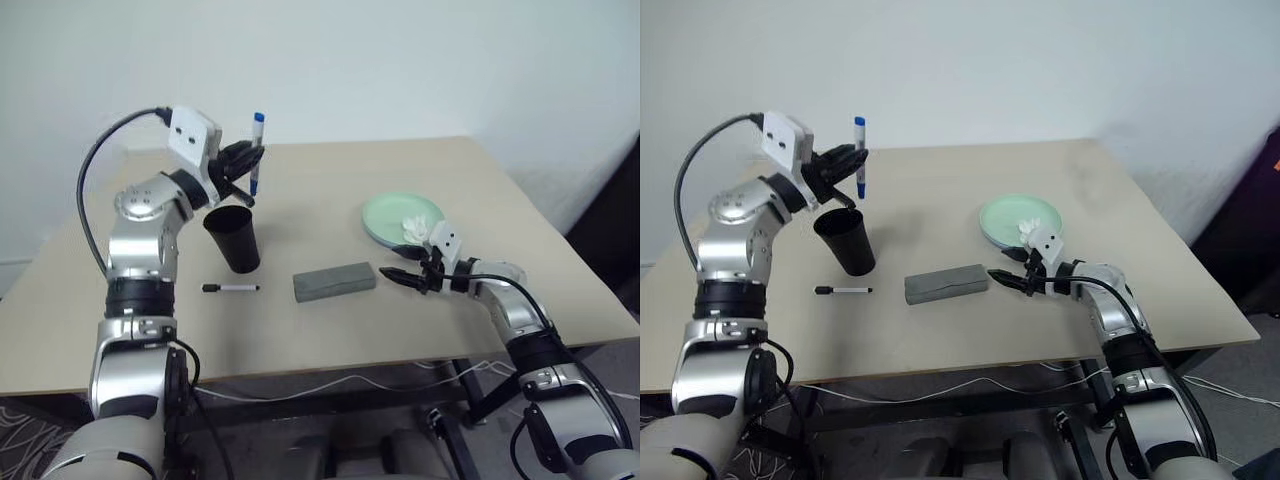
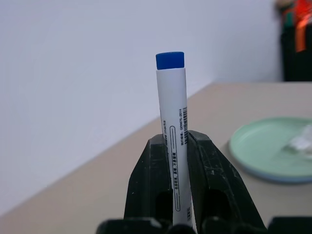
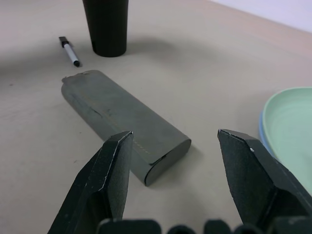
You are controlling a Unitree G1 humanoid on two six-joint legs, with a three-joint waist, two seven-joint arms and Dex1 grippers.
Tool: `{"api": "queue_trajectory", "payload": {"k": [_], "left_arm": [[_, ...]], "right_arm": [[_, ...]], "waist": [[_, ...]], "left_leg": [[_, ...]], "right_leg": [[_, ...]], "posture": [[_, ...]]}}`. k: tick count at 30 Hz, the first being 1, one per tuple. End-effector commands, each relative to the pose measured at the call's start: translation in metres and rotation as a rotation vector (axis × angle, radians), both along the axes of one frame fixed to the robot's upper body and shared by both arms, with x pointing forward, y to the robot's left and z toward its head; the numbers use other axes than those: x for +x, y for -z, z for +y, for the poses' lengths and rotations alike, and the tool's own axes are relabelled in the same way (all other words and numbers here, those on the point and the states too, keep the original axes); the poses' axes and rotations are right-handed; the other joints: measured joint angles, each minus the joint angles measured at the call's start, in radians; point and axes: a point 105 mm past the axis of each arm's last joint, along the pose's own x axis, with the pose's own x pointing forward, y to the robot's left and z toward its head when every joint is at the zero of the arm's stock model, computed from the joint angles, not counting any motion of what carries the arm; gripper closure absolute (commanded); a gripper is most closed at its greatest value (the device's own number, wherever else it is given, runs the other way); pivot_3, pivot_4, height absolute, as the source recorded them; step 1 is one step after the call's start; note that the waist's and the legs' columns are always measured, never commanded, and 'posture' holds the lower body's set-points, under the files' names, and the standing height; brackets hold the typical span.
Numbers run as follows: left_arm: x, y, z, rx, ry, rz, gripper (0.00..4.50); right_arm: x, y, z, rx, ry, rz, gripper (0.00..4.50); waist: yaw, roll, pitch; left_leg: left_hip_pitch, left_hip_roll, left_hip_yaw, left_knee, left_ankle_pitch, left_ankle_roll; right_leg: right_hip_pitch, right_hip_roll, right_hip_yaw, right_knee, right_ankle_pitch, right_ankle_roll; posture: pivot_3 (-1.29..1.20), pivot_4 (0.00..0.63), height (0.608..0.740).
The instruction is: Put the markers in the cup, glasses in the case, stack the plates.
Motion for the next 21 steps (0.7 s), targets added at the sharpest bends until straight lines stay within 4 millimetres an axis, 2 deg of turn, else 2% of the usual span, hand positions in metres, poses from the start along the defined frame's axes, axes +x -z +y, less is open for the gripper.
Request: {"api": "queue_trajectory", "payload": {"k": [1, 8, 15, 21], "left_arm": [[-0.005, -0.014, 0.010, -0.004, -0.094, -0.101, 4.43], [-0.010, 0.009, 0.024, -0.024, -0.200, -0.077, 4.43], [-0.008, 0.026, 0.030, -0.016, -0.220, -0.052, 4.43], [-0.005, 0.037, 0.030, -0.030, -0.213, -0.020, 2.49]], "right_arm": [[0.005, -0.022, 0.003, -0.005, -0.027, -0.069, 1.48], [0.006, -0.024, 0.006, -0.007, -0.041, -0.069, 1.48], [0.005, -0.025, 0.008, -0.002, -0.043, -0.073, 1.48], [0.005, -0.024, 0.007, 0.002, -0.037, -0.075, 1.48]], "waist": [[0.000, 0.000, 0.000], [0.000, 0.000, 0.000], [0.000, 0.000, 0.000], [0.000, 0.000, 0.000]], "left_leg": [[0.000, 0.000, 0.000, 0.000, 0.000, 0.000], [0.000, 0.000, 0.000, 0.001, 0.000, 0.000], [0.000, 0.000, 0.000, 0.000, 0.000, 0.000], [0.000, 0.000, 0.000, 0.000, 0.000, 0.000]], "right_leg": [[0.000, 0.000, 0.000, 0.000, 0.000, 0.000], [0.000, 0.000, -0.001, 0.000, 0.001, -0.001], [0.000, 0.000, -0.001, 0.000, 0.001, -0.001], [0.000, 0.000, -0.001, 0.000, 0.001, -0.001]], "posture": [[0.00, 0.000, 0.740], [0.00, 0.000, 0.740], [0.00, 0.000, 0.740], [0.00, 0.000, 0.740]]}}
